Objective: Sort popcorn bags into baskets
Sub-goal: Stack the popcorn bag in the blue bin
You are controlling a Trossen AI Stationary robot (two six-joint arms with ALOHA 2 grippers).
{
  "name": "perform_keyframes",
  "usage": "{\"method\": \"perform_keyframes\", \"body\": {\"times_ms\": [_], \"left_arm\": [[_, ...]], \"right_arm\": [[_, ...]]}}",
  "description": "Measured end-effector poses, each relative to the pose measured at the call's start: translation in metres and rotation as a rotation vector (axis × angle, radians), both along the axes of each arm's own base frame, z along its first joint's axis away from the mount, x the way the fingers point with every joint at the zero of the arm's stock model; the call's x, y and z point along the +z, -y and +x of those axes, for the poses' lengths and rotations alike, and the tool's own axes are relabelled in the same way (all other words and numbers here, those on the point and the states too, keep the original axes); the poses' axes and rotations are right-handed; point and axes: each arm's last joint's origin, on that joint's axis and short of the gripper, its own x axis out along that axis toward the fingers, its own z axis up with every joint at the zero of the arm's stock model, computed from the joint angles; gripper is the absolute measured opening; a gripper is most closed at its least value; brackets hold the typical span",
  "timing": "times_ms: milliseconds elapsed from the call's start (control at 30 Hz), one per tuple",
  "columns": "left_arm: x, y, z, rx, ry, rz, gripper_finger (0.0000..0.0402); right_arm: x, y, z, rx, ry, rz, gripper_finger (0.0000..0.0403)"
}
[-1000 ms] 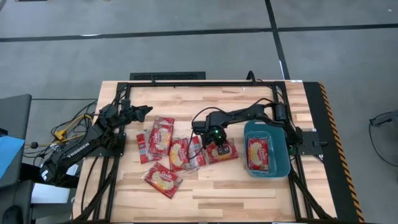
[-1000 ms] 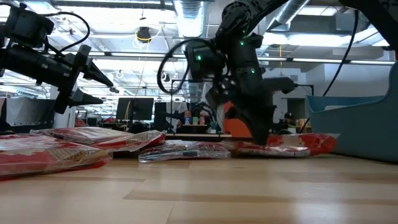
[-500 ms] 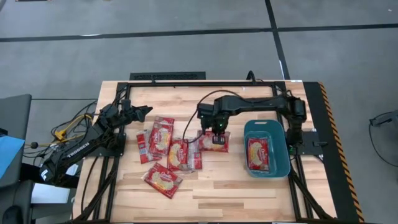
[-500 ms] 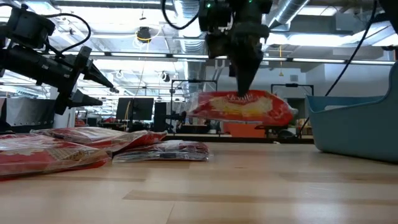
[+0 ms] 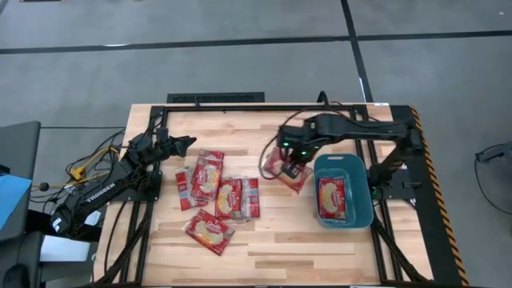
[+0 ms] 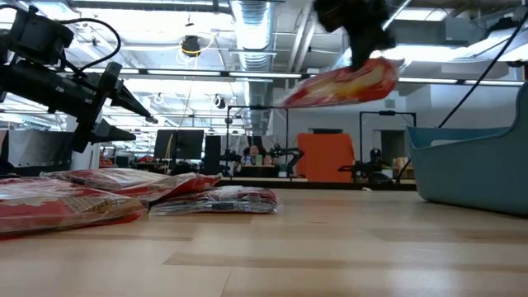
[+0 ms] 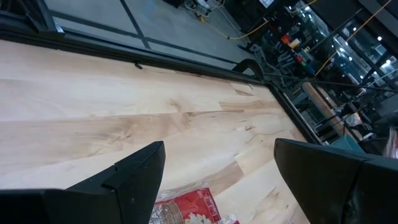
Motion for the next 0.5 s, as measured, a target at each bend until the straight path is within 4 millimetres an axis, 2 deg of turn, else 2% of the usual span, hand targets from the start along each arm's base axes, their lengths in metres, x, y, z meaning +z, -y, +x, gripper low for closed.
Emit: {"method": "perform_keyframes", "body": {"times_ms": [233,367,500], "left_arm": [[0.000,0.000,0.000,0.001,0.004,-0.005,0.0291],[0.000,0.000,0.000,0.000,0.004,-0.005,0.0291],[0.000,0.000,0.000,0.000,0.004,-0.005,0.0291]], "right_arm": [[0.026,-0.026,-0.052,-0.219,-0.072,-0.114,0.0000],[0.027,-0.040,-0.075,-0.326,-0.019,-0.125,0.0000],[0.014,-0.053,-0.092,-0.401,-0.027,-0.115,0.0000]]}}
